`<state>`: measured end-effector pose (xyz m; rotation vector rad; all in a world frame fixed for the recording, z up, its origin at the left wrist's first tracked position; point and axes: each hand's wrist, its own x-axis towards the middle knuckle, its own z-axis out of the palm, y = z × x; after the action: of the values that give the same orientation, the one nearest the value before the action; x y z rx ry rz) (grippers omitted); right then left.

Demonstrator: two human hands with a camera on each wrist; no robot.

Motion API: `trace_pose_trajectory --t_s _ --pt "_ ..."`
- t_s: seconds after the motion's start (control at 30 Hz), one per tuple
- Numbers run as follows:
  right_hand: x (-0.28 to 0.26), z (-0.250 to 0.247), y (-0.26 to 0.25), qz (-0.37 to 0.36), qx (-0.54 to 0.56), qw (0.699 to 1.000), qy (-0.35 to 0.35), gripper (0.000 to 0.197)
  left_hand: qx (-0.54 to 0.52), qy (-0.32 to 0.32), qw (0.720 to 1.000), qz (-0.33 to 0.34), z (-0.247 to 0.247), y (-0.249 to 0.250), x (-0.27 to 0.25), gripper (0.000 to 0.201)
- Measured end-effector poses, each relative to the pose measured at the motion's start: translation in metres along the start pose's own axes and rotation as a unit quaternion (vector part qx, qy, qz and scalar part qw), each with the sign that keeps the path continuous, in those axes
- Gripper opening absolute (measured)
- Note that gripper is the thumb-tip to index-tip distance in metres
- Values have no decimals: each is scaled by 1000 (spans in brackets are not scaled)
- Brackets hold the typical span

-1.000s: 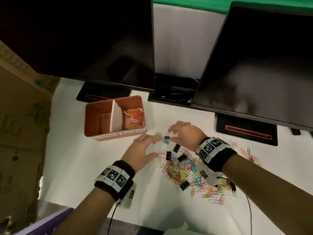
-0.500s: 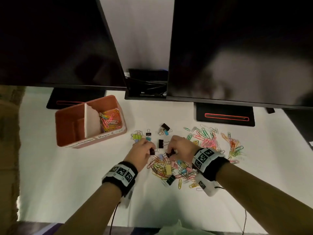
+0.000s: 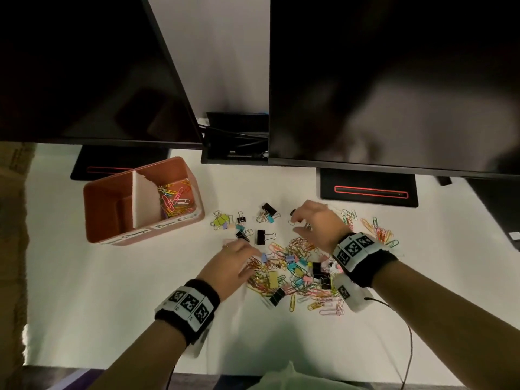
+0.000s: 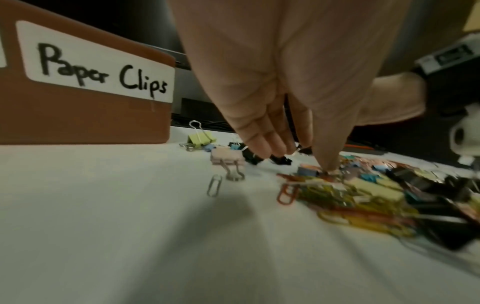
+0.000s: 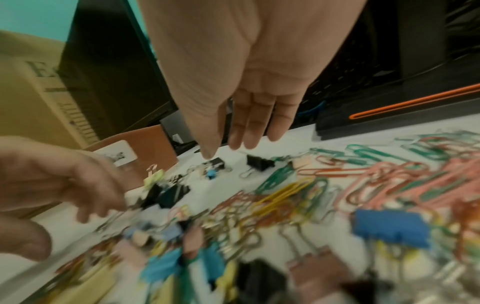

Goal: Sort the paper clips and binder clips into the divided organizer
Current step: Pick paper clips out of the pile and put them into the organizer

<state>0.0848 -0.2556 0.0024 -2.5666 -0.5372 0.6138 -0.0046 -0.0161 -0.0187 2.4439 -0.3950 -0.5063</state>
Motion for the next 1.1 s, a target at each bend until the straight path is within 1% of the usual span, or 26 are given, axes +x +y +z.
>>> trace_pose_trajectory --t_s 0.07,0.1,0.17,0.23,0.3,0.4,0.53,0.7,0.8,0.9,0.97,1.1 --pt "-4 8 -12 -32 -4 998 -63 23 11 -47 999 -1 10 0 -1 42" --pt "-4 13 -19 -40 -16 994 -99 26 17 -53 998 -2 14 -2 0 44" --pt "-3 24 -29 -42 -56 987 -147 32 16 -40 999 -17 20 -4 1 42" --pt "0 29 -35 -30 -90 982 -162 37 9 -18 999 -35 22 -5 3 34" --pt "2 31 -37 -25 -121 979 -164 37 2 -2 999 -50 23 -7 4 25" --pt "3 30 -37 -21 -148 976 -162 32 -5 4 998 -66 23 -7 4 17" --pt "3 30 -36 -3 -148 975 -166 23 -10 17 997 -78 25 -8 7 15" --pt "3 28 -37 2 -158 972 -171 22 -32 18 995 -92 22 -12 6 15" --pt "0 26 -36 -11 -138 979 -149 21 -58 40 993 -97 14 -11 3 15" --pt "-3 21 -35 -19 -88 987 -132 17 -99 69 987 -103 2 -9 -3 13" --pt "-5 16 -35 -29 -65 990 -122 14 -135 86 980 -114 -8 -5 -8 14" --pt "-4 -2 -45 -46 -34 994 -95 13 -204 117 964 -125 -39 1 -19 17"
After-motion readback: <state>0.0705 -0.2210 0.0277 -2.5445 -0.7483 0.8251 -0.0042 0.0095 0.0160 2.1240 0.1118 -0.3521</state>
